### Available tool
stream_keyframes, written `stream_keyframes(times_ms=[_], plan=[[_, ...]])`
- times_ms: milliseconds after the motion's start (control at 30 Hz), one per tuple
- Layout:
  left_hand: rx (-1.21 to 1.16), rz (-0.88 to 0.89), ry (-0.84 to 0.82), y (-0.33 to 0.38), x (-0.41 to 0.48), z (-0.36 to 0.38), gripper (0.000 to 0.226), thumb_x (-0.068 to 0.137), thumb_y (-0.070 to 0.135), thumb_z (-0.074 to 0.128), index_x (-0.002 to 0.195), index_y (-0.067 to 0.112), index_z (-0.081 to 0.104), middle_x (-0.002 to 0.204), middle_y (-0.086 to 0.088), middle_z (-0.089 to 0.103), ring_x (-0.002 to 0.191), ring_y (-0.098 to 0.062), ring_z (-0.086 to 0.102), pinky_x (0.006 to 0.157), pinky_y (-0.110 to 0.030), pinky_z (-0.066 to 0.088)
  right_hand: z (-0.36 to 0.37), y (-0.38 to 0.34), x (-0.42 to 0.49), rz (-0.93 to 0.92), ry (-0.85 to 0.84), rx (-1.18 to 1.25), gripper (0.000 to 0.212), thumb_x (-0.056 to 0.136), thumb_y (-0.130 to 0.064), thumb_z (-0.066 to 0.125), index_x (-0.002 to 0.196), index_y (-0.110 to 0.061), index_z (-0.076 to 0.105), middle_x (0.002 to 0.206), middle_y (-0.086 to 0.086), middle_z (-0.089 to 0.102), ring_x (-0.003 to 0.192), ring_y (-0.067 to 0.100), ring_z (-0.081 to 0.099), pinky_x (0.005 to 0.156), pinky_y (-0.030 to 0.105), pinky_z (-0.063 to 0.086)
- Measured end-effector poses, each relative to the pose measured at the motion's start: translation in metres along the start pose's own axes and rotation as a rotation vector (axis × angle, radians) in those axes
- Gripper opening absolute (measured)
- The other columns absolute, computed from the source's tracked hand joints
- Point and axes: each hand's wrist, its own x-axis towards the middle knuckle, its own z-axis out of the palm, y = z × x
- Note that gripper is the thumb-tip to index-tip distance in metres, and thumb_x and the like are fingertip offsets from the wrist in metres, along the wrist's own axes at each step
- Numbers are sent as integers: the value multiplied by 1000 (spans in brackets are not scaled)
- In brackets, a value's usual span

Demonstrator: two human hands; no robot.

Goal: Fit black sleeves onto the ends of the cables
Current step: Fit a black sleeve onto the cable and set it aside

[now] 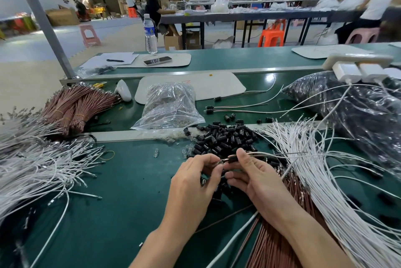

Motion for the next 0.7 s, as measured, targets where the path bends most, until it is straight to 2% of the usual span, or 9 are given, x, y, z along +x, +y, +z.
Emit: stream_keyframes(times_ms=[100, 233, 333, 467, 600, 700], plan=[[7, 6, -17, 1, 0, 1, 16, 92, 49, 54, 107, 44, 55, 95, 19, 66, 92, -5, 64, 81, -28, 52, 2, 3, 0, -32, 7, -77, 55, 77, -52, 72, 96, 0, 73, 94, 20, 76, 73, 19, 72, 64, 23, 59], [-50, -18, -52, 1, 1, 0, 16, 91, 42, 62, 107, 43, 58, 98, 20, 68, 94, -3, 66, 82, -23, 52, 3, 5, -2, -63, -13, -146, 45, 77, -54, 73, 83, -11, 80, 90, 17, 77, 73, 19, 72, 66, 23, 59], [-121, -68, -55, -2, 0, 0, 20, 92, 28, 71, 98, 45, 63, 96, 19, 71, 94, -3, 69, 81, -19, 52, 3, 5, -2, -67, -27, -169, 38, 79, -54, 72, 84, -17, 81, 92, 16, 77, 74, 18, 72, 67, 23, 59], [-231, -128, -74, -4, 0, -2, 34, 90, 9, 75, 101, 40, 67, 94, 22, 74, 90, 2, 71, 78, -10, 50, 3, 6, -2, -70, -45, -209, 40, 81, -54, 70, 87, -15, 81, 90, 15, 77, 75, 18, 71, 68, 22, 58], [-254, -123, -65, -5, 2, -2, 29, 91, 8, 75, 103, 34, 71, 93, 19, 75, 90, -1, 71, 78, -11, 50, 2, 6, -3, -77, -62, -214, 39, 83, -52, 70, 91, -16, 80, 92, 12, 77, 76, 18, 72, 68, 22, 58], [-224, -104, -48, -4, 4, -1, 33, 93, 8, 71, 104, 39, 67, 99, 22, 72, 94, -2, 69, 79, -11, 48, 2, 5, -3, -112, -30, -142, 30, 81, -45, 75, 95, -19, 79, 91, 11, 76, 78, 19, 73, 66, 22, 58]])
